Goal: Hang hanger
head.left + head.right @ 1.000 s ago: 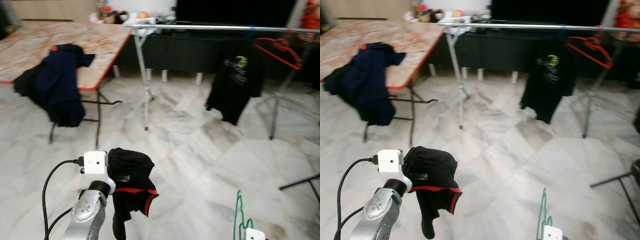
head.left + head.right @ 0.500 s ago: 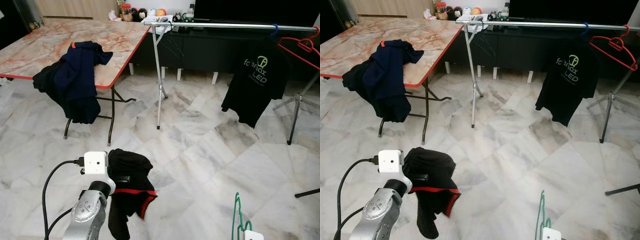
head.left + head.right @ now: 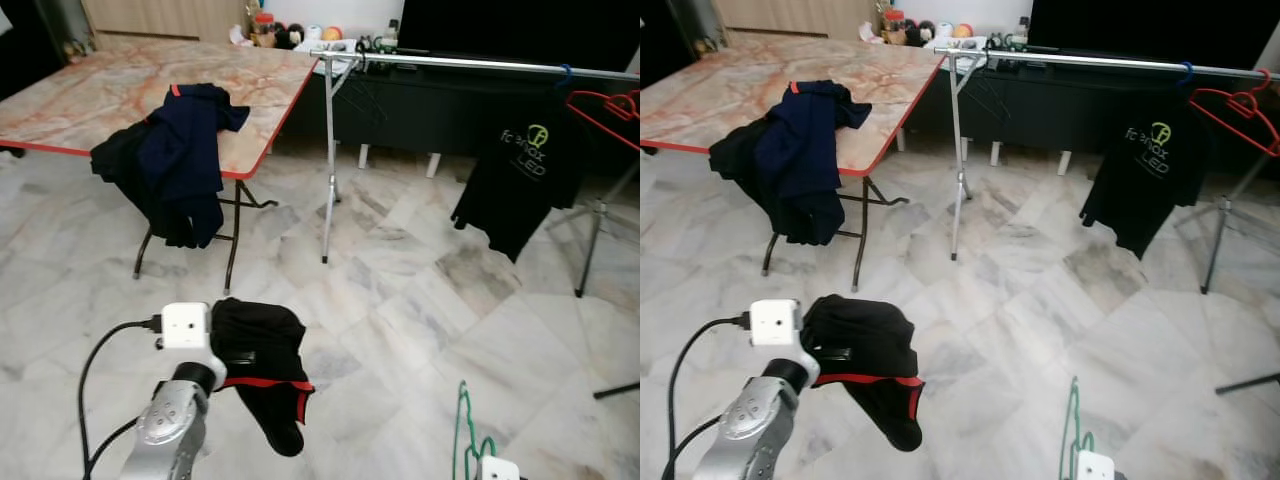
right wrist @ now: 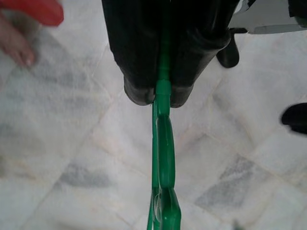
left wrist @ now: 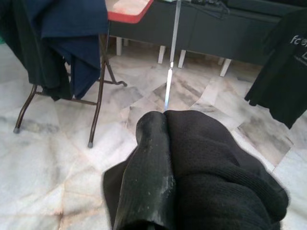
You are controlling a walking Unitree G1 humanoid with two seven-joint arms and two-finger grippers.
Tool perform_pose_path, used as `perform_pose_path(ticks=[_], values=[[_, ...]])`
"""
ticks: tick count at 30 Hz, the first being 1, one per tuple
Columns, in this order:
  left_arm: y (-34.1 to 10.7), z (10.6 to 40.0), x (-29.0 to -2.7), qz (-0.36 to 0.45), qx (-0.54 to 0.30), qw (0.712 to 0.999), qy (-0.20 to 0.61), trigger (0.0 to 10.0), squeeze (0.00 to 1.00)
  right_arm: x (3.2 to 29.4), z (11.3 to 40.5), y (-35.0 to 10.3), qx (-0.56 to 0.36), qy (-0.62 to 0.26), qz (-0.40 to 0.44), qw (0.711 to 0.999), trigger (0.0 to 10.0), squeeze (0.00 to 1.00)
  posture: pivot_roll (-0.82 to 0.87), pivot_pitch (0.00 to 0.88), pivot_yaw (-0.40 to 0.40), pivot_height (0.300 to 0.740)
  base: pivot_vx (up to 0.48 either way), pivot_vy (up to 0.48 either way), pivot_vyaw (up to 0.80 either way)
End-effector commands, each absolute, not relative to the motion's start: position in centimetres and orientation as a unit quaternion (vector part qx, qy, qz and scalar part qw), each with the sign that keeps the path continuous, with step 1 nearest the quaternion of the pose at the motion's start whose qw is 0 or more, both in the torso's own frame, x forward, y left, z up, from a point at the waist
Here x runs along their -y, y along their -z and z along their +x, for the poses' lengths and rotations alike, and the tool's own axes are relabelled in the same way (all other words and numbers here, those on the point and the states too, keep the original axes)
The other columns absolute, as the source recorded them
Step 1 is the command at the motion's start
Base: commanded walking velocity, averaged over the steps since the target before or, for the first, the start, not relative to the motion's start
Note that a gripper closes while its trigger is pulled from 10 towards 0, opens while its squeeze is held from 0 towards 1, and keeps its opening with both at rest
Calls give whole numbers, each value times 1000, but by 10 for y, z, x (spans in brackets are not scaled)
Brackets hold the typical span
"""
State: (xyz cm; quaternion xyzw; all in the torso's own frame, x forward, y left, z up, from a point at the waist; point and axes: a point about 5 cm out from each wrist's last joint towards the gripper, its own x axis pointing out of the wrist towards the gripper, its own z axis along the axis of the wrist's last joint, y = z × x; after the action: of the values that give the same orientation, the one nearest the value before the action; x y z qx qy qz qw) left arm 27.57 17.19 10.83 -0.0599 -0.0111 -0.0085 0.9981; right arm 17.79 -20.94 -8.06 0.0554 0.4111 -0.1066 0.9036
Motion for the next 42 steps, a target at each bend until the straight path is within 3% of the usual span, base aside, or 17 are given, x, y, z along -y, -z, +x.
perform_pose_path(ticks=[1, 42], values=[[-114, 276, -168, -59, 22, 998, 14, 10000, 0, 211, 172, 83, -423, 109, 54, 898, 10000, 0, -23, 129, 16, 740, 0, 345, 0], [-113, 276, -173, -52, 17, 998, 14, 10000, 0, 204, 168, 87, -435, 98, 46, 894, 10000, 0, -16, 103, 24, 740, 0, 347, 0]])
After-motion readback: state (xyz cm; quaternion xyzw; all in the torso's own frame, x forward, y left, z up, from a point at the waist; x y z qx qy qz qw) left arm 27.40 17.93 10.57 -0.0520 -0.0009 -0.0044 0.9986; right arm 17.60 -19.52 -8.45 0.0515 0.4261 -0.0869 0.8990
